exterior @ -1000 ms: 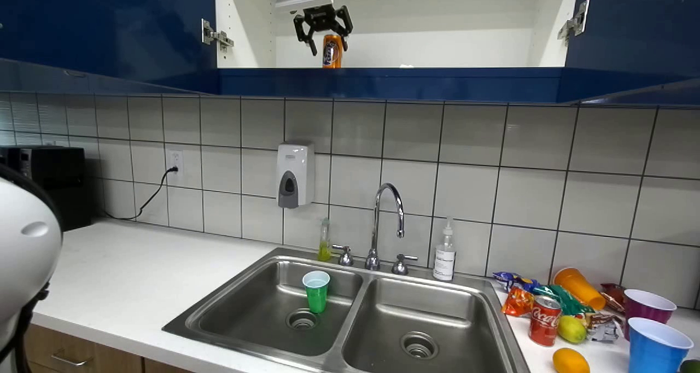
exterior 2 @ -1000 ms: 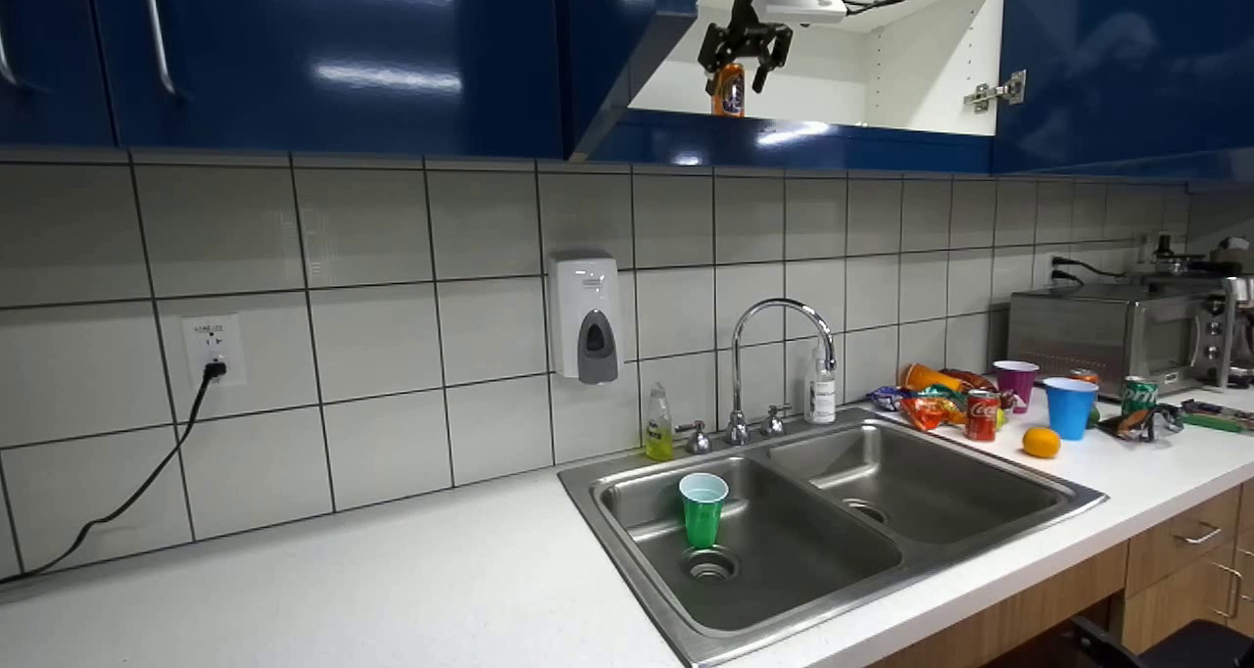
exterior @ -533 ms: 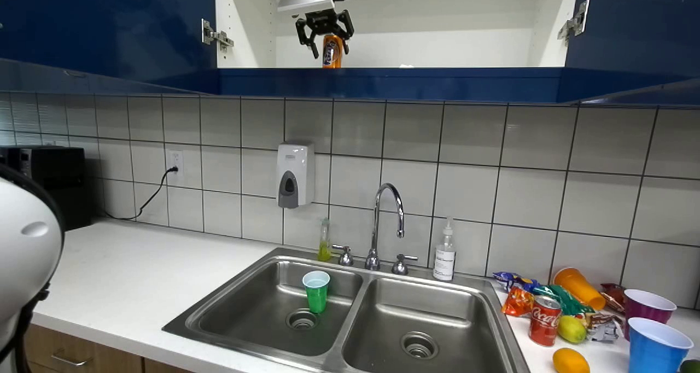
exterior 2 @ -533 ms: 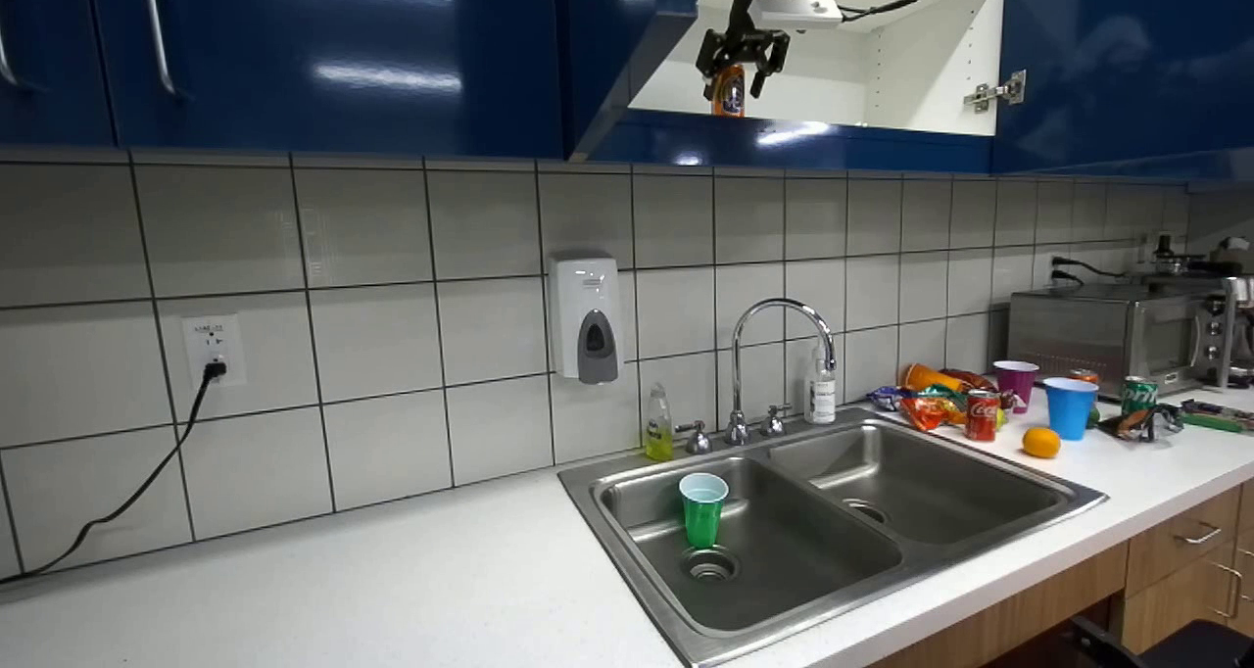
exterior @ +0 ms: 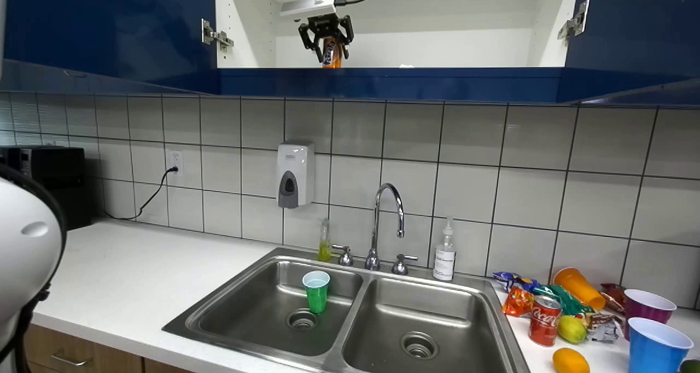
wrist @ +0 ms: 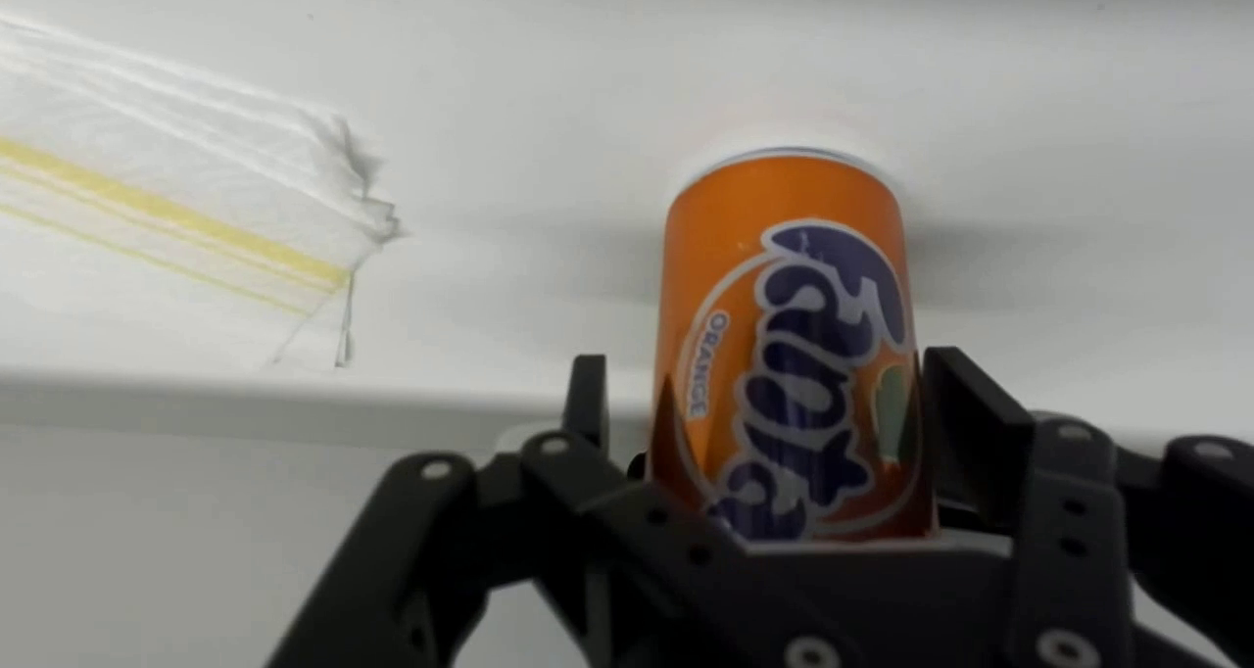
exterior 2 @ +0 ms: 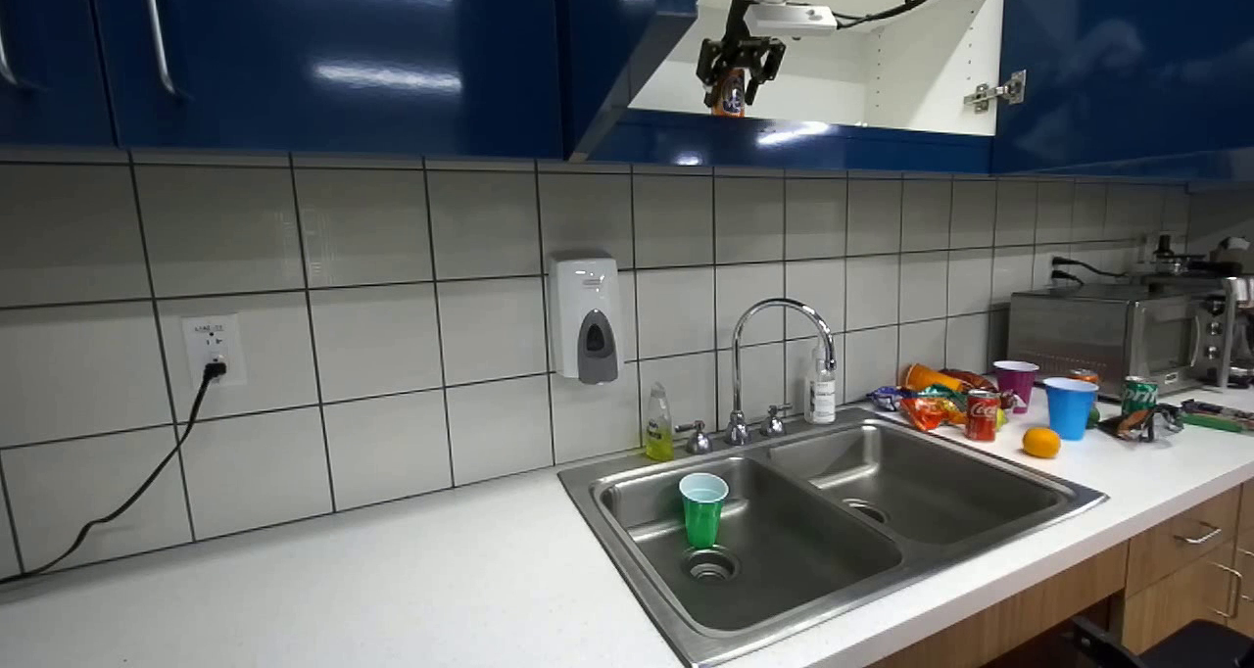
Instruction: Pick up the canned drink from the shelf and put it in the sink
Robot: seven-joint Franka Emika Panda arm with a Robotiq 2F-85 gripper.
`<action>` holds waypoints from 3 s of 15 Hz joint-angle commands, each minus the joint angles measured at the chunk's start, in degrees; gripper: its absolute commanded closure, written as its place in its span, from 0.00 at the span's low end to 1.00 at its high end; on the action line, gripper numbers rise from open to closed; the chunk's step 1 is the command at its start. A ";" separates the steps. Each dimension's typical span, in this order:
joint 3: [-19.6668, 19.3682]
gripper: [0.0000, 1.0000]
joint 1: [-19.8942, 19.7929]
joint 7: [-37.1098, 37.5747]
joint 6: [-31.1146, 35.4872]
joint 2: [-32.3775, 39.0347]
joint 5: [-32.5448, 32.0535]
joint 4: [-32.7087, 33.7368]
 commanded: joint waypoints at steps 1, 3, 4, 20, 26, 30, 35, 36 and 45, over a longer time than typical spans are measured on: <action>-0.08 0.49 -0.25 0.75 1.06 1.39 0.98 1.84; -0.12 0.62 -0.27 0.84 1.61 1.53 1.26 1.76; -0.16 0.62 -0.27 0.84 1.73 1.58 1.29 1.75; -0.69 0.62 -0.16 1.57 1.91 -0.39 1.27 0.56; -0.84 0.62 -0.10 1.94 2.18 -1.55 1.11 -0.01; -0.91 0.62 -0.02 2.04 2.27 -2.42 0.89 -0.61; -1.03 0.62 0.05 2.21 2.58 -3.88 0.66 -1.84; -1.03 0.62 0.06 2.21 2.61 -4.26 0.66 -2.17; -0.95 0.62 0.04 2.58 3.81 -11.46 0.50 -10.83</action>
